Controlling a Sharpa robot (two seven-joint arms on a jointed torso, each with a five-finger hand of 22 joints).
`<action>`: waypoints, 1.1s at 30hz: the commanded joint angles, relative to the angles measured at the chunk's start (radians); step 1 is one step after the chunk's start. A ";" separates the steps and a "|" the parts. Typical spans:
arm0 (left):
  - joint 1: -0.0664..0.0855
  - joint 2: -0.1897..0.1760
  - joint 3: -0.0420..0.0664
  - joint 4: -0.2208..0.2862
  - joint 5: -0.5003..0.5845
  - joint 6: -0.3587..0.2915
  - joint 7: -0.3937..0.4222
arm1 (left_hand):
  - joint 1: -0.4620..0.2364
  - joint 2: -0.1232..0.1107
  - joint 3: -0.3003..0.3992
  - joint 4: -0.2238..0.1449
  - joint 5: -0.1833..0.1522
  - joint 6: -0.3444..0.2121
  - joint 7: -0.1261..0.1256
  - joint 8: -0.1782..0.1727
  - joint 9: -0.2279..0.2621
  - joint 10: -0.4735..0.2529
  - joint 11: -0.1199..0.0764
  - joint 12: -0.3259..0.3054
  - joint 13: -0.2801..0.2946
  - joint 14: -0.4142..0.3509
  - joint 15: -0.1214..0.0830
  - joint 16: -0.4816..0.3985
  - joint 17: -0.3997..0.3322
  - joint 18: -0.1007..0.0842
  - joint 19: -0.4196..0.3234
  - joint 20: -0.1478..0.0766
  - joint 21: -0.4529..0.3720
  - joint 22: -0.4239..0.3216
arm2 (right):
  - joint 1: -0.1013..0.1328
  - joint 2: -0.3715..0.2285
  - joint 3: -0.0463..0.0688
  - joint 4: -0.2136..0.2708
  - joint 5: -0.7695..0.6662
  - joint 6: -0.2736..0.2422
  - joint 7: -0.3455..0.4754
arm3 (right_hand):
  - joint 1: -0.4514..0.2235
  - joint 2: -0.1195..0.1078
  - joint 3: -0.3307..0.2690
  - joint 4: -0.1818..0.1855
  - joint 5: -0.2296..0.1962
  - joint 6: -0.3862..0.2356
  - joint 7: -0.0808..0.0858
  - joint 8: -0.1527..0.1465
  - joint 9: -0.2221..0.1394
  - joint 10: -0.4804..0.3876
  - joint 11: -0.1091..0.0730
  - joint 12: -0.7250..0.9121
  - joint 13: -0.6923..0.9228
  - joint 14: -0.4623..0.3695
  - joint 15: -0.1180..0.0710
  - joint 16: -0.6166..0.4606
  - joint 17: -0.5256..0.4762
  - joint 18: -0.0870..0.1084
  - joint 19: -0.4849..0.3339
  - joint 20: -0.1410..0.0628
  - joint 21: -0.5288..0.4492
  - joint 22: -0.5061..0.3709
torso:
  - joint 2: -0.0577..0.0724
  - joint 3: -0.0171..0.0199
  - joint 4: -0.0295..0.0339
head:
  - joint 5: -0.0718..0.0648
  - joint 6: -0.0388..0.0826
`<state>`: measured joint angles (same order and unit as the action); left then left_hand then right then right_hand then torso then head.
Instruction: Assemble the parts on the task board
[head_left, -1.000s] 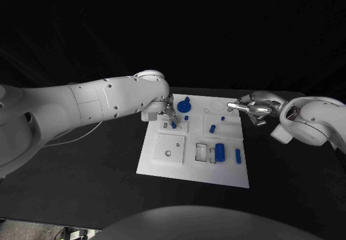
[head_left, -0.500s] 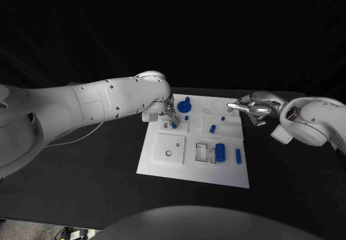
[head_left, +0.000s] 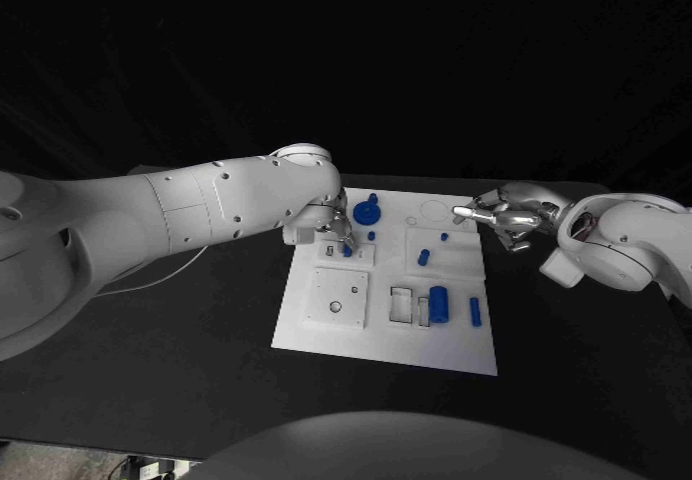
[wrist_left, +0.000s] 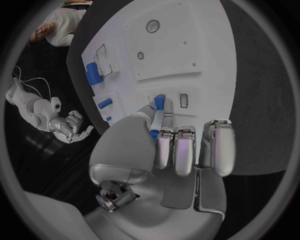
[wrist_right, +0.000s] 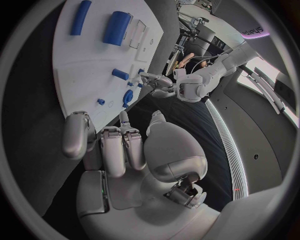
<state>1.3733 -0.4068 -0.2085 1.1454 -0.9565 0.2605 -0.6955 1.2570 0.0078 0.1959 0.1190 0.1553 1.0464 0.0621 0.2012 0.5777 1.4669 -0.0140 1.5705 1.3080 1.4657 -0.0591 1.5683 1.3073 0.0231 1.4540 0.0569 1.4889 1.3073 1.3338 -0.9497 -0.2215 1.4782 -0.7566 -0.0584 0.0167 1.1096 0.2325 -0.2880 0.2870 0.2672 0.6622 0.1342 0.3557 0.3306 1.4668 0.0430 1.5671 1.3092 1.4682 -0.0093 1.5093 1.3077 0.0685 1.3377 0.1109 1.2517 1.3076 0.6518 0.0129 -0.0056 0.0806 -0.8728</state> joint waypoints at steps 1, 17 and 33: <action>-0.007 0.000 -0.004 -0.001 -0.018 0.036 -0.127 | -0.026 -0.003 -0.009 0.018 -0.022 -0.023 0.008 -0.009 0.003 0.104 0.012 0.000 0.263 0.105 0.011 0.003 0.264 0.013 -0.005 0.006 -0.007 0.147 | -0.001 0.000 0.000 0.001 -0.007 0.019 0.009 | 0.010 0.000 -0.006 -0.002 0.006 0.003 0.002 0.001 -0.001 0.104 0.009 0.004 0.262 0.039 0.008 -0.003 0.188 0.011 -0.007 0.000 -0.003 0.158 | 0.000 -0.0003 0.0005 | 0.000 0.000; -0.007 -0.015 -0.004 0.008 -0.025 0.029 -0.123 | -0.243 -0.071 -0.175 0.170 -0.108 -0.145 0.044 -0.042 0.030 0.104 0.037 0.000 0.263 0.105 0.033 0.003 0.264 0.014 -0.006 0.027 -0.014 0.149 | -0.002 0.003 0.000 -0.004 -0.007 0.021 0.012 | 0.011 0.000 -0.006 -0.001 0.006 0.003 0.002 0.001 -0.002 0.104 0.009 0.004 0.262 0.038 0.008 -0.005 0.186 0.012 -0.010 0.000 -0.008 0.157 | 0.000 -0.0013 0.0005 | -0.001 0.000; 0.038 -0.115 0.018 0.122 -0.068 -0.045 -0.119 | -0.278 -0.077 -0.217 0.173 -0.107 -0.140 0.042 0.006 0.079 0.104 0.043 0.000 0.263 0.105 0.039 0.003 0.264 0.009 0.014 0.034 0.000 0.168 | -0.002 -0.005 0.000 -0.001 -0.006 0.010 0.016 | 0.007 -0.001 -0.011 0.003 0.004 0.002 0.002 0.000 -0.003 0.104 0.009 0.004 0.262 0.036 0.008 -0.007 0.184 0.012 -0.012 0.000 -0.012 0.156 | 0.004 -0.0007 0.0011 | -0.013 0.000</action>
<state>1.4023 -0.5198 -0.1937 1.2538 -0.9967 0.2440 -0.6891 0.9875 -0.0700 -0.0174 0.2930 0.0520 0.8987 0.1026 0.2048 0.6523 1.4651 0.0230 1.5705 1.3080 1.4692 -0.0267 1.5683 1.3079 0.0231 1.4596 0.0875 1.4853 1.3073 1.3325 -0.9531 -0.2213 1.4755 -0.7567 -0.0550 0.0196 1.1096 0.2325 -0.2923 0.2913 0.2671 0.6622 0.1342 0.3557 0.3292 1.4668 0.0430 1.5671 1.3095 1.4645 -0.0055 1.5054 1.3075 0.0685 1.3304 0.1108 1.2446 1.3073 0.6532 0.0122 -0.0053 0.0708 -0.8728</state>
